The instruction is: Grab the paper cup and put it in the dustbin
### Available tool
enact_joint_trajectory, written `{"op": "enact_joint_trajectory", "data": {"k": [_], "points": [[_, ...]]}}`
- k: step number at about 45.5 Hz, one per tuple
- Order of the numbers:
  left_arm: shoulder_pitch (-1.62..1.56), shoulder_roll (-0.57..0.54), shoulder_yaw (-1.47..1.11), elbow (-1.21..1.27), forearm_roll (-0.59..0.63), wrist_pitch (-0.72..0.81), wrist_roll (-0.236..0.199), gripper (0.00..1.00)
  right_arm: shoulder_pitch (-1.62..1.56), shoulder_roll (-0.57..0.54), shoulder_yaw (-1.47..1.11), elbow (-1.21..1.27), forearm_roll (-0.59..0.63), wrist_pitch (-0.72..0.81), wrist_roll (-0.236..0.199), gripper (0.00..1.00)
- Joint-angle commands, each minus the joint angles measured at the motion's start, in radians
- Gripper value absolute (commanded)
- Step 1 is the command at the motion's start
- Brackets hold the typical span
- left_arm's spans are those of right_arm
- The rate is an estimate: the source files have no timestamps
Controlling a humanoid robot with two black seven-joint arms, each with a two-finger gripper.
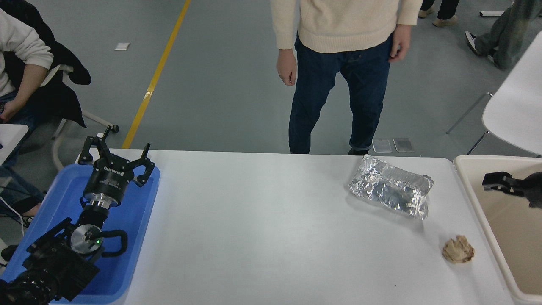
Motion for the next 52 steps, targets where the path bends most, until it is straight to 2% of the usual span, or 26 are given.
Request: {"op": "enact_joint_trajectory", "data": {"k": [1,5,10,24,34,52], "points": [[0.002,0.001,0.000,0.000,-0.002,0.001,-0.003,1.00,0.240,0.118,-0.161,0.079,-0.002,0.398,-0.001,1.00],[0.002,0.001,0.000,0.000,-0.002,0.001,-0.003,1.00,0.302,0.129,-0.151,0.093,0.000,0.498,-0.001,1.00],[0.003,0.003,0.000,0.000,-0.002,0.001,-0.004,1.00,0.397,0.155,-0.106,0.140,0.004,0.498,-0.001,1.00],[0.003,0.003,0.000,0.000,-0.002,0.001,-0.004,1.00,0.563,0.336,-0.060,0.217,0.003,0.498,-0.001,1.00],[0.003,0.003,0.000,0.000,-0.002,0.001,-0.004,1.00,0.596,0.364,-0.023,0.220,0.009,0.498,-0.001,1.00],[0.002,0.003,0.000,0.000,-0.002,0.001,-0.003,1.00,0.616,0.348,-0.007,0.209,0.010,0.498,-0.001,1.00]]}}
